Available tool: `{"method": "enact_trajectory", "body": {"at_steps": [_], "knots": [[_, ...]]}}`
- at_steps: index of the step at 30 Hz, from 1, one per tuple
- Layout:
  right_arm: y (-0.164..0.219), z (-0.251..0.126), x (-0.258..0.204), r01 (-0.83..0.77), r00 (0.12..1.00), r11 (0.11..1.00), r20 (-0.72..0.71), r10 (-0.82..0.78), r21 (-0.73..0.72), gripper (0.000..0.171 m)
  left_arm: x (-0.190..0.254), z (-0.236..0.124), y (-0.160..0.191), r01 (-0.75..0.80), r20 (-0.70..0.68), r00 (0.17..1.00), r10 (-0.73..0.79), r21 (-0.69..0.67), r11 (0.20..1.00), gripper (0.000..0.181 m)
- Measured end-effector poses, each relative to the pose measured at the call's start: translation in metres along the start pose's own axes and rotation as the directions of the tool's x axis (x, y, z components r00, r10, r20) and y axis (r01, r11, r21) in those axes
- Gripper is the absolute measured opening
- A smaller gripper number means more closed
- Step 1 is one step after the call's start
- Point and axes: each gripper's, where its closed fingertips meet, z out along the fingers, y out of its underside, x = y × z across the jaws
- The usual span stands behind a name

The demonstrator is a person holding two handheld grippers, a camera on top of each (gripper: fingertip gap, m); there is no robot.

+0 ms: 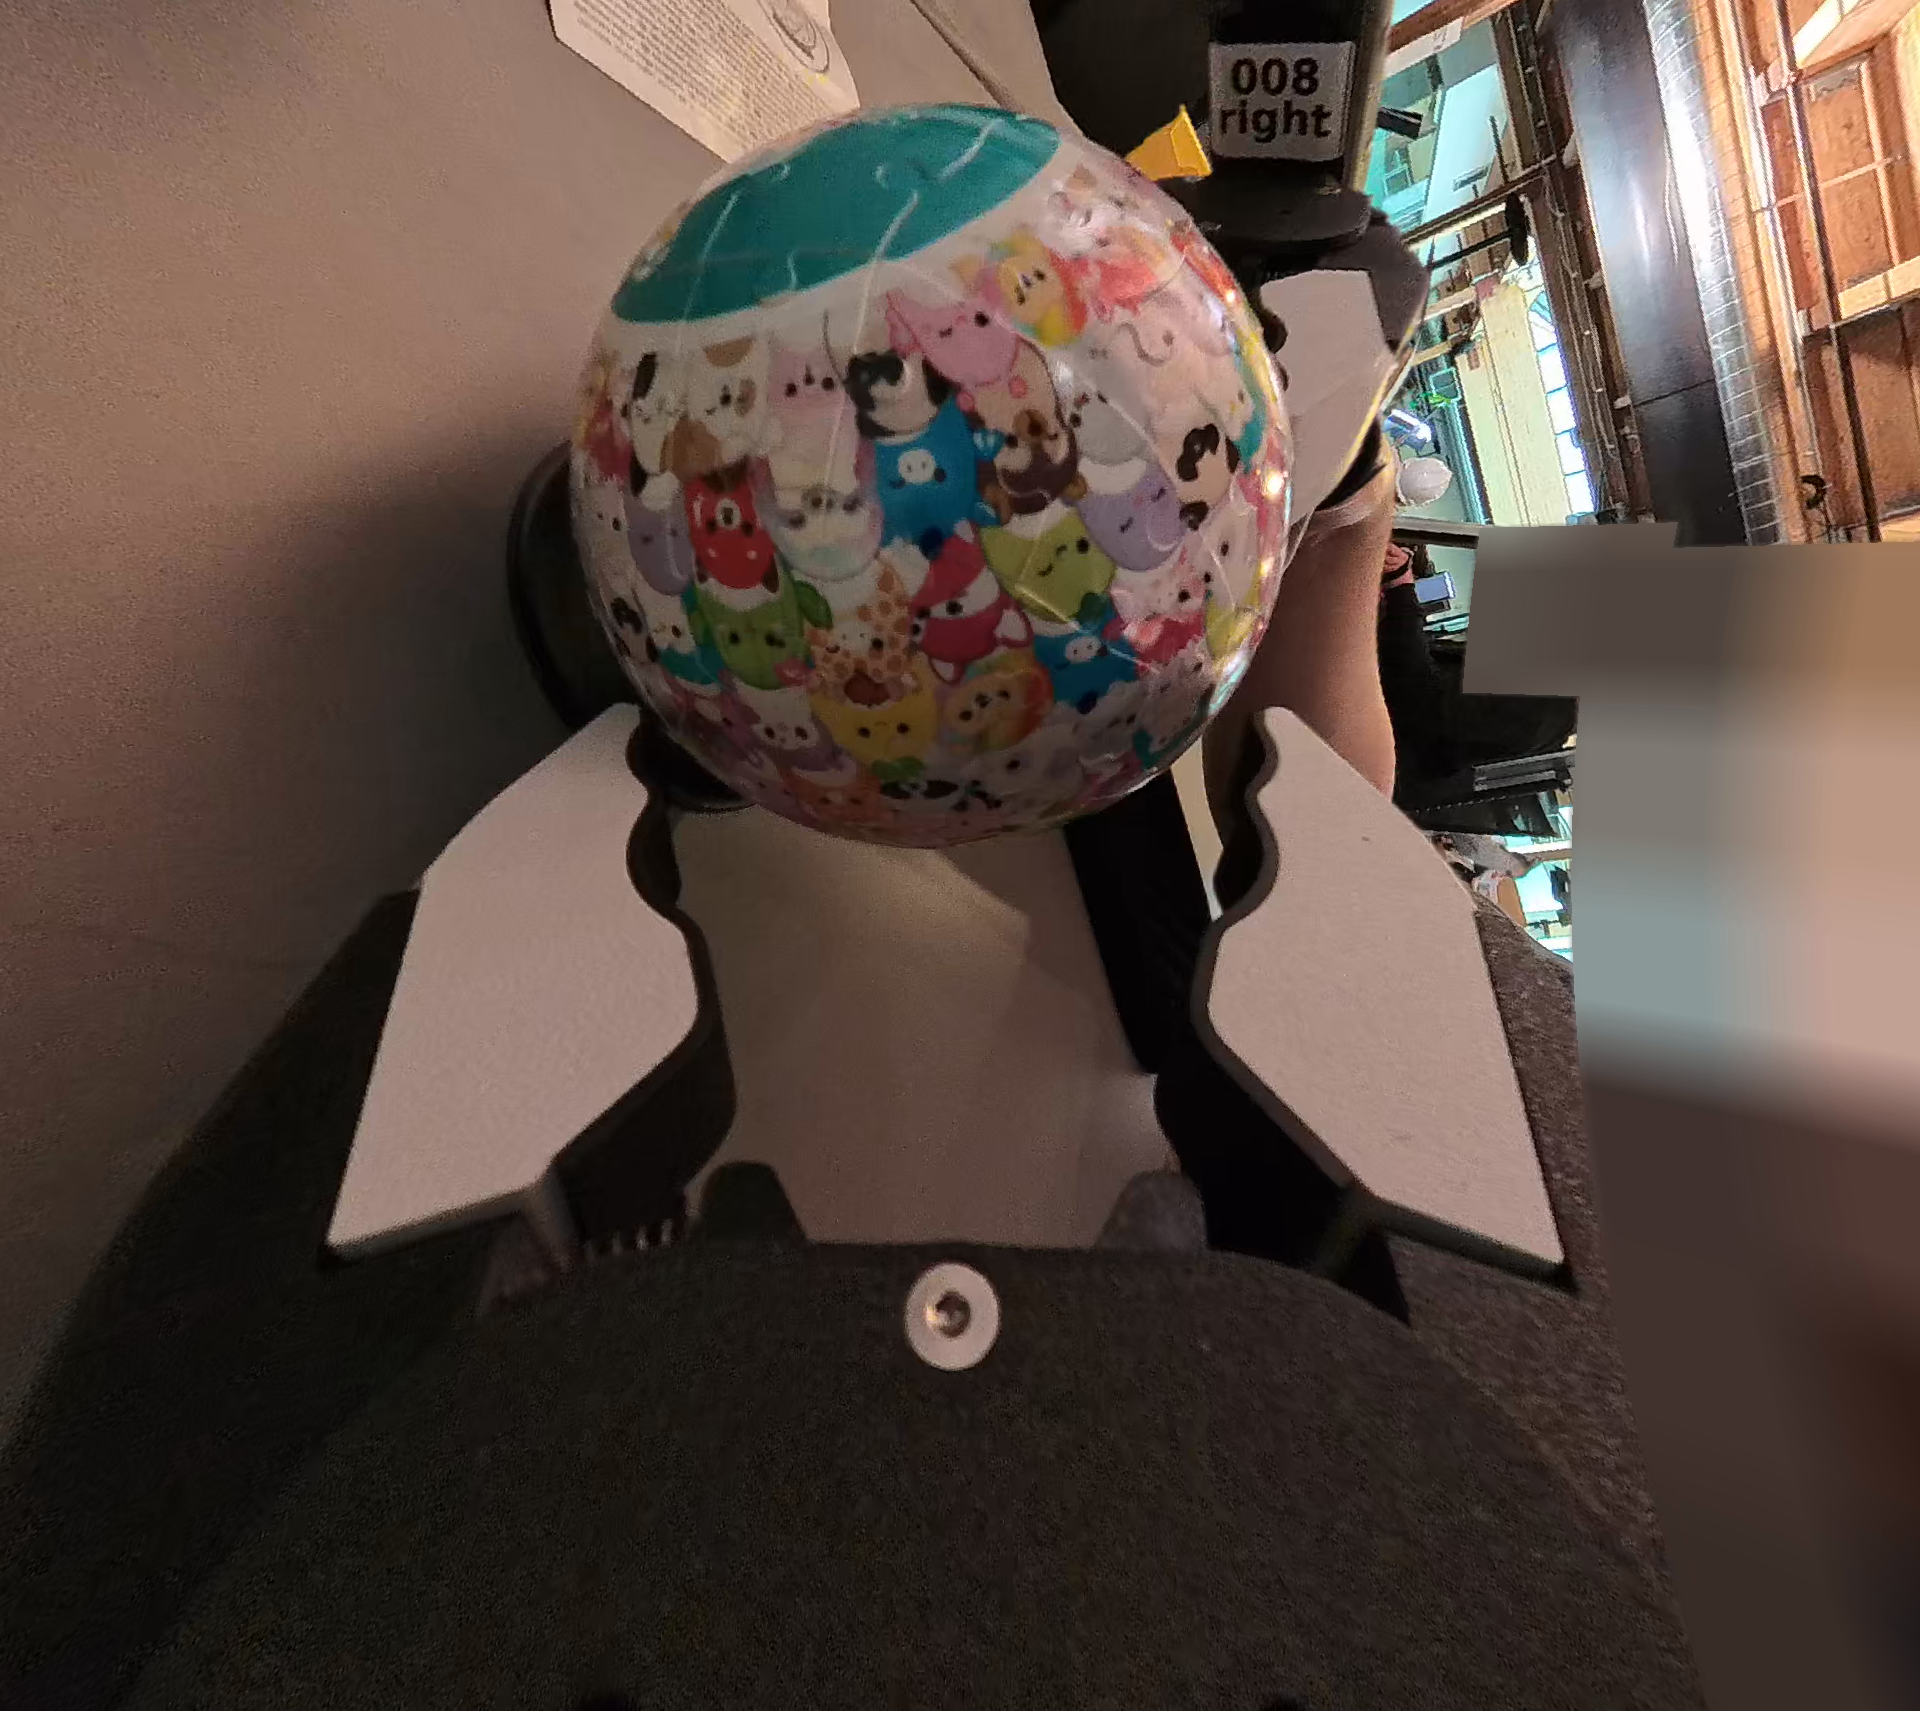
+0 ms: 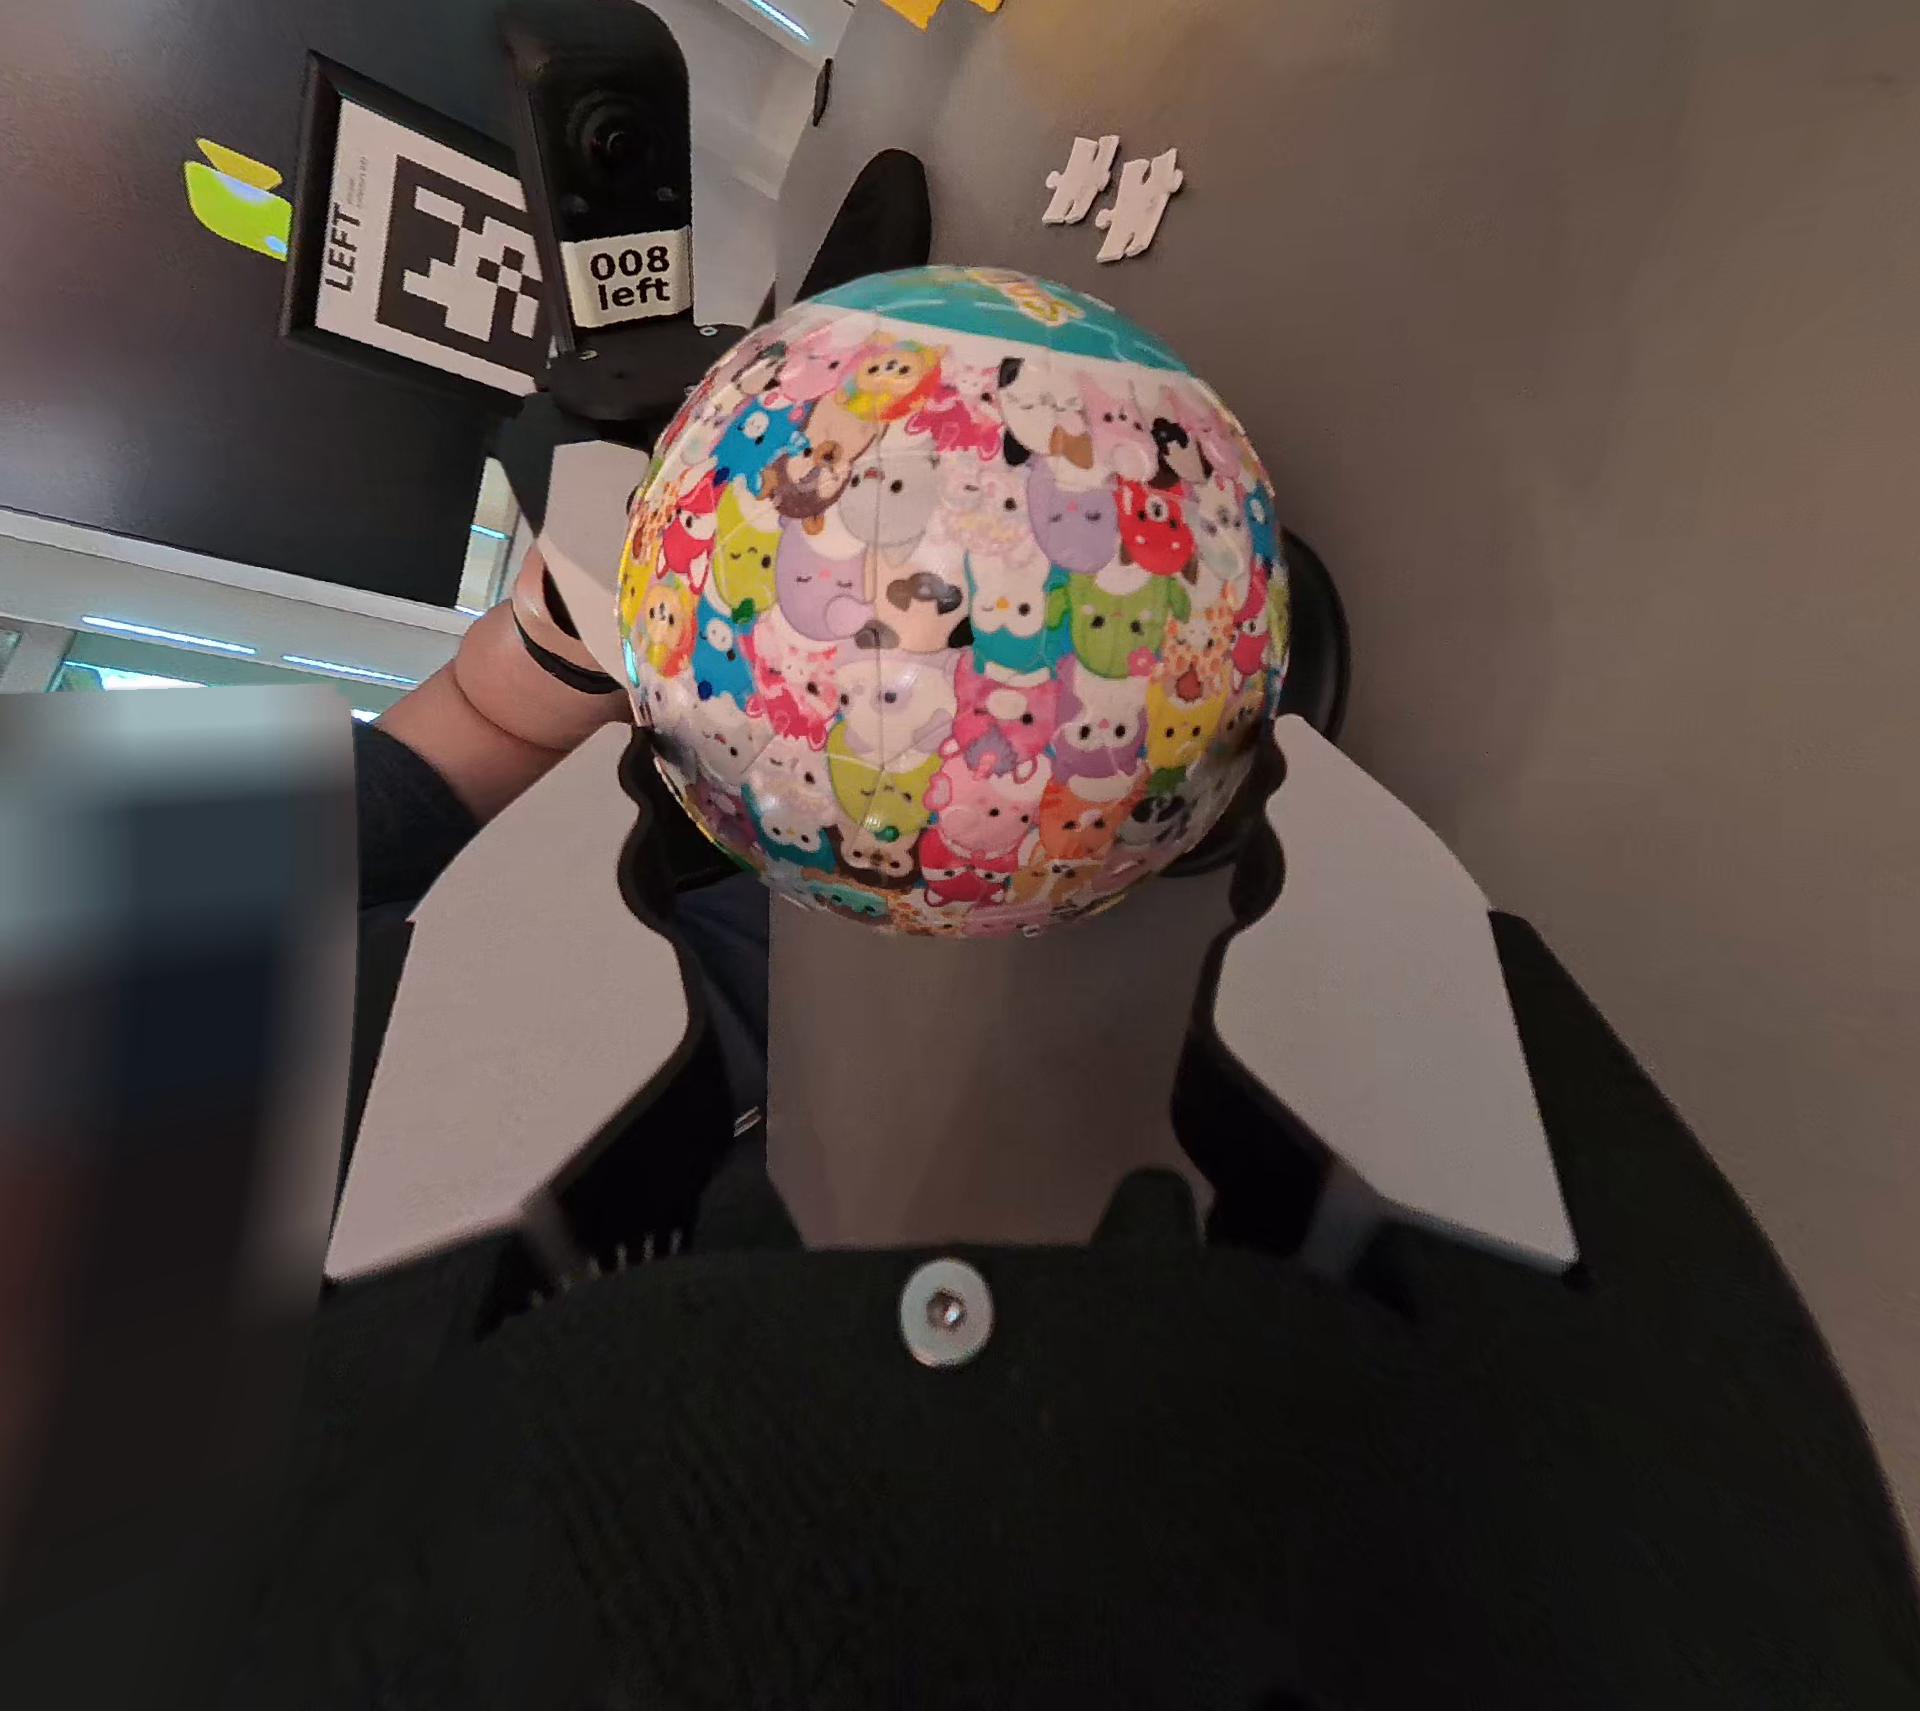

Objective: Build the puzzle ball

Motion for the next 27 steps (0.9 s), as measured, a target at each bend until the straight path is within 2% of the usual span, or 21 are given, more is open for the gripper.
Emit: {"method": "enact_trajectory", "body": {"at_steps": [8,16,18,22,27], "knots": [[-0.004,-0.002,-0.008,0.056,0.998,0.998,-0.024,-0.055,0.038,0.107,0.006,-0.003,-0.01,-0.063,0.046,0.997,0.062,0.024,0.998,0.102],[-0.006,-0.009,-0.019,0.189,0.98,0.966,0.028,-0.197,0.179,0.108,0.023,-0.008,-0.027,-0.203,0.132,0.971,0.198,0.032,0.979,0.1],[-0.004,-0.011,-0.02,0.167,0.983,0.966,0.036,-0.178,0.199,0.108,0.026,-0.006,-0.029,-0.228,0.15,0.963,0.223,0.013,0.974,0.101],[-0.003,-0.01,-0.023,0.152,0.985,0.966,0.05,-0.166,0.211,0.108,0.028,-0.009,-0.029,-0.25,0.162,0.956,0.244,0.018,0.968,0.101],[-0.007,-0.002,-0.034,0.217,0.974,0.959,0.025,-0.225,0.182,0.108,0.032,-0.021,-0.024,-0.258,0.157,0.956,0.247,0.055,0.964,0.102]]}}
